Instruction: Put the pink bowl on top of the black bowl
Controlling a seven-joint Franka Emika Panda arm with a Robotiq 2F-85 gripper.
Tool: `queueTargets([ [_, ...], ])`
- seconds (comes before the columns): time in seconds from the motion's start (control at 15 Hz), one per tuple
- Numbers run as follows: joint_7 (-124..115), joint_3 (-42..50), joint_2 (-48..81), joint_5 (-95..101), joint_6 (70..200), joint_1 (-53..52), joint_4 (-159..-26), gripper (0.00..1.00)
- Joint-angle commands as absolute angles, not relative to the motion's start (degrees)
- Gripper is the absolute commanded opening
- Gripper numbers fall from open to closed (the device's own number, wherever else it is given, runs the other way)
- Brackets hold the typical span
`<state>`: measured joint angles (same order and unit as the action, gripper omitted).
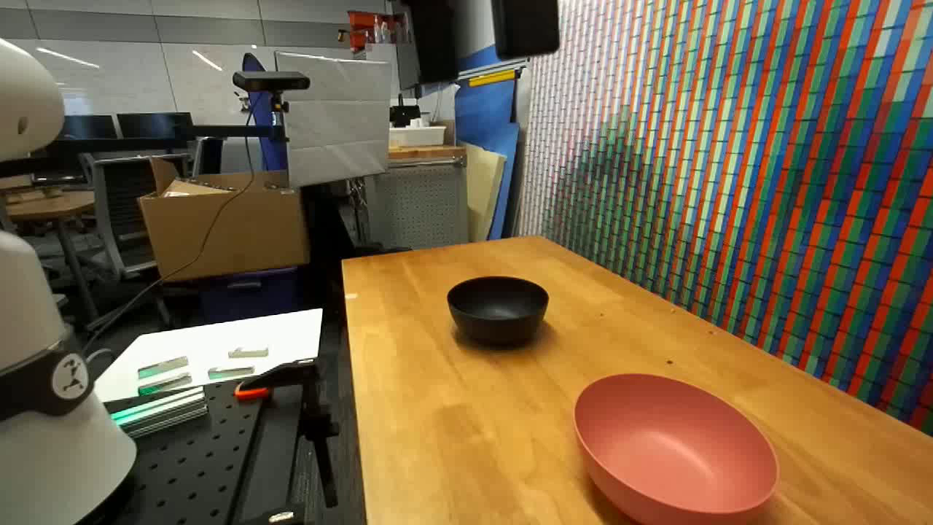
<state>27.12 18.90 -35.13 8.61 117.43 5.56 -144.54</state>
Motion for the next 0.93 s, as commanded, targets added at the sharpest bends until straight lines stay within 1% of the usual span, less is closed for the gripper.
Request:
queueTargets([
  [0.0,27.5,18.3,-35.0,8.2,117.3,6.2,-144.2,1.00],
  [0.2,26.5,16.9,-34.5,8.0,119.7,5.3,-145.1,1.00],
  [0.4,25.1,13.7,-30.5,7.4,124.3,2.8,-143.0,1.00],
  [0.67,21.6,7.8,-21.1,5.3,130.9,-1.9,-138.4,1.00],
  [0.87,16.8,3.6,-10.3,6.4,133.7,-2.9,-134.1,1.00],
])
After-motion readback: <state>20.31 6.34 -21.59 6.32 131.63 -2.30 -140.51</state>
